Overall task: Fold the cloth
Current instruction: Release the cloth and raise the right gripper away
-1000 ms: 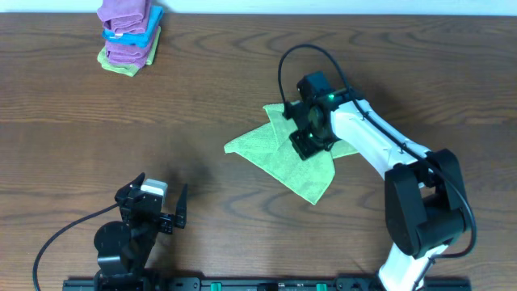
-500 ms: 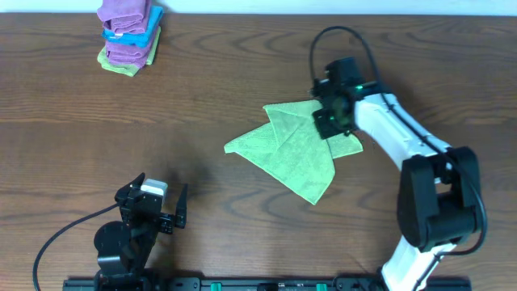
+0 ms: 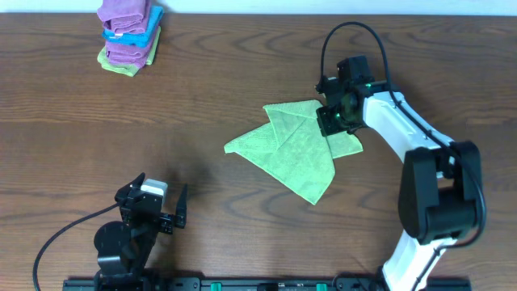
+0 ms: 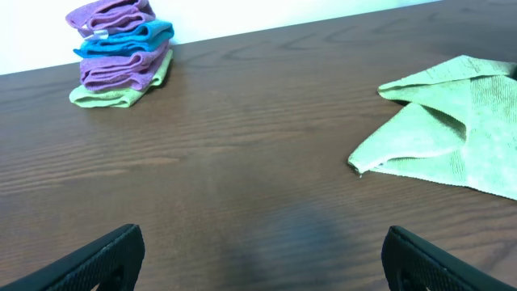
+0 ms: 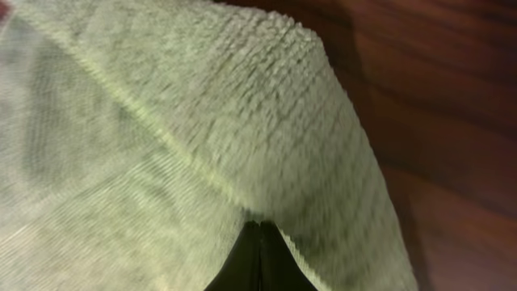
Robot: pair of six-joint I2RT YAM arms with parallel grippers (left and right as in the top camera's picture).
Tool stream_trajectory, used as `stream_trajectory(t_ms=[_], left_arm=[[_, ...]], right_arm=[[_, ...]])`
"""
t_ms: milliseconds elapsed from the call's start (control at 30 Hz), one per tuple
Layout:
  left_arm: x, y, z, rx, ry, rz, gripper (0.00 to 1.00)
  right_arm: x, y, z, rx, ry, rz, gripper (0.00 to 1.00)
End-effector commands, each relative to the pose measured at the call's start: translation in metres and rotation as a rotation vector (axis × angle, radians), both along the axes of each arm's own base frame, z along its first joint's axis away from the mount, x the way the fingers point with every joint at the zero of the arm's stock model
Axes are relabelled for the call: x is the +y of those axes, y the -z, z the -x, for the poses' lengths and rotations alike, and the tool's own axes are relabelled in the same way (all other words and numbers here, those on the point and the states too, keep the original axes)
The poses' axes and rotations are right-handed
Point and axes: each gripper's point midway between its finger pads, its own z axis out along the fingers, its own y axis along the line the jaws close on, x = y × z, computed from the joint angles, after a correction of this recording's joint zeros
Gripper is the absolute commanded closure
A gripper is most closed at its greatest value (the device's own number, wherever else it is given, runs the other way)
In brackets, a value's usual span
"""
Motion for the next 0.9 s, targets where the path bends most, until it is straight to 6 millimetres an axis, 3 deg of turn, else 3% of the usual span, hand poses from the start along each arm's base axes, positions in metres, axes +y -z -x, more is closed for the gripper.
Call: stream_trajectory(t_ms=[0, 133, 333, 567, 767, 867], left_arm=[[-0.001, 0.010, 0.000, 0.020, 0.001, 0.004, 0.05], [0.000, 0.010, 0.000, 0.020, 0.000, 0.004, 0.05], [-0.001, 0.010, 0.000, 0.020, 0.001, 0.004, 0.05], [0.000, 0.010, 0.000, 0.020, 0.000, 0.004, 0.05], [-0.001, 0.010, 0.000, 0.020, 0.001, 0.004, 0.05], [-0.001, 0.010, 0.000, 0.020, 0.001, 0.004, 0.05]], right_arm=[[0.004, 0.019, -0.004, 0.015, 0.008, -0.017, 0.99], [0.009, 0.012, -0.031, -0.079, 0.074, -0.055, 0.98], [0.008, -0.017, -0.067, -0.191, 0.117, -0.061, 0.99], [-0.016, -0.034, -0.102, -0.333, 0.198, 0.022, 0.99], [-0.025, -0.035, -0.126, -0.422, 0.243, 0.011, 0.99], [-0.025, -0.041, -0.127, -0.424, 0.245, 0.006, 0.99]])
